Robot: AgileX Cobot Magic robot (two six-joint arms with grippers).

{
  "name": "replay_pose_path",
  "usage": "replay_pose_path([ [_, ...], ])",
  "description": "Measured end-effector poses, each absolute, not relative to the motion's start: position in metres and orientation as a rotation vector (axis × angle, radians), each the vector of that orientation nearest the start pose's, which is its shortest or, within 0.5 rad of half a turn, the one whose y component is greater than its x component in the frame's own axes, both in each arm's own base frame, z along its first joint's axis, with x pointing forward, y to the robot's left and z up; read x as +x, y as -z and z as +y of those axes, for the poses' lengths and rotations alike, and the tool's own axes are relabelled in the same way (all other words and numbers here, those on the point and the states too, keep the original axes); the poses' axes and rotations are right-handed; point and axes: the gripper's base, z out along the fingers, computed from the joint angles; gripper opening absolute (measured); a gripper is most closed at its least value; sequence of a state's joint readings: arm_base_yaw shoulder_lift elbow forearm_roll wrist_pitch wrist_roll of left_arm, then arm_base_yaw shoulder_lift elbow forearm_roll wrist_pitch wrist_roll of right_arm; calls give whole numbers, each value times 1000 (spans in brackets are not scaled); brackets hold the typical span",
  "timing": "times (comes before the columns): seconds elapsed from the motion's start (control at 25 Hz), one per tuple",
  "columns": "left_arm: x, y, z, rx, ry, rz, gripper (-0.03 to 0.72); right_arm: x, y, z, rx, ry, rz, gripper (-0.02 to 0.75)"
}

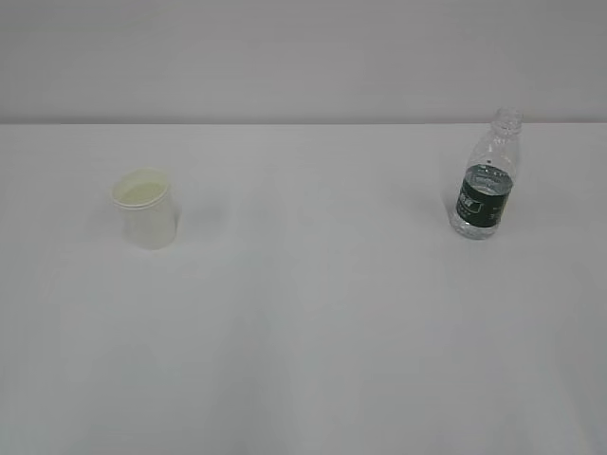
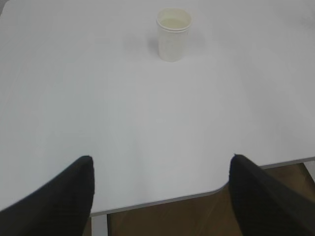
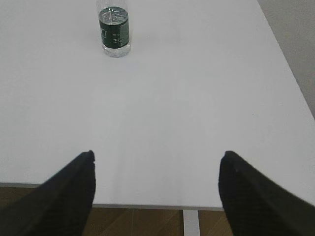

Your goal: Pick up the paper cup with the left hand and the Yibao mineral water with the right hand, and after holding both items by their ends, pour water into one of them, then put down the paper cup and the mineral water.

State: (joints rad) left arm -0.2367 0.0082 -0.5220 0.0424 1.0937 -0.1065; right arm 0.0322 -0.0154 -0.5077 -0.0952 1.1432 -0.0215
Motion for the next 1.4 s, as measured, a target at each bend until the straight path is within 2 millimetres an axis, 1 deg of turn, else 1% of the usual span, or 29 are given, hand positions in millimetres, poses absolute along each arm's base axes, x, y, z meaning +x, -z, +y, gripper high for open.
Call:
replay_pose_path([
  [0.48,-7,-281,5,131,156,2062,593,-12,-273,-8,-46,108,2101,589],
  [1.4,-7,-281,5,131,156,2062,589,-12,-273,-8,-46,108,2101,589],
])
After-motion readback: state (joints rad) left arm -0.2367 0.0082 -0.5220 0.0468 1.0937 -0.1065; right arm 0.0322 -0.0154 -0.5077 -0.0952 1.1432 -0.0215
